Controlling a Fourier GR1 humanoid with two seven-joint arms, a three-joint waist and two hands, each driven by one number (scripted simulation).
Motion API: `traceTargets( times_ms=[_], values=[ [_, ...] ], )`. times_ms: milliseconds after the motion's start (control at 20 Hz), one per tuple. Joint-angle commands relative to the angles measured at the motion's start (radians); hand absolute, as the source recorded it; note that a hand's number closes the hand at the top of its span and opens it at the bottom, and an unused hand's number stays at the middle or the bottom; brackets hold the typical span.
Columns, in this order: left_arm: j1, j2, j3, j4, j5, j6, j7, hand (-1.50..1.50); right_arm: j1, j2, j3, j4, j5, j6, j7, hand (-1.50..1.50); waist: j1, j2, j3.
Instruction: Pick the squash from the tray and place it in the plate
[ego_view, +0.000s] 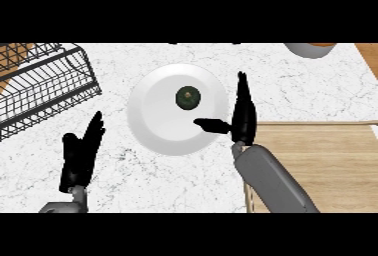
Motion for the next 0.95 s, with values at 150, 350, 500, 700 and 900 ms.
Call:
traceTargets(
  times_ms=[150,350,500,700,900],
  values=[
    [0.027,0.034,0.053,0.019,0.044,-0.071,-0.043,0.00,0.166,-0.046,-0.047,-0.187,0.073,0.026,0.001,-1.50,-0.004,-0.001,0.000],
    [-0.007,-0.003,0.032,0.039,-0.013,-0.021,-0.037,0.00,0.204,-0.015,-0.109,-0.166,0.105,0.013,-0.040,-1.50,-0.002,0.000,0.000],
    [0.025,0.006,0.033,-0.012,0.014,-0.063,-0.010,0.00,0.183,-0.005,-0.164,-0.107,0.133,0.005,-0.042,-1.50,0.002,0.001,0.000],
    [0.050,0.005,0.043,-0.023,0.001,-0.058,-0.029,0.00,0.277,-0.045,-0.191,-0.224,0.147,0.069,-0.041,-1.50,0.000,0.000,0.000],
    [-0.005,-0.017,0.044,0.029,-0.021,-0.040,-0.023,0.00,0.218,0.035,-0.234,-0.087,0.198,0.029,-0.071,-1.50,0.002,0.001,0.000]
  ],
)
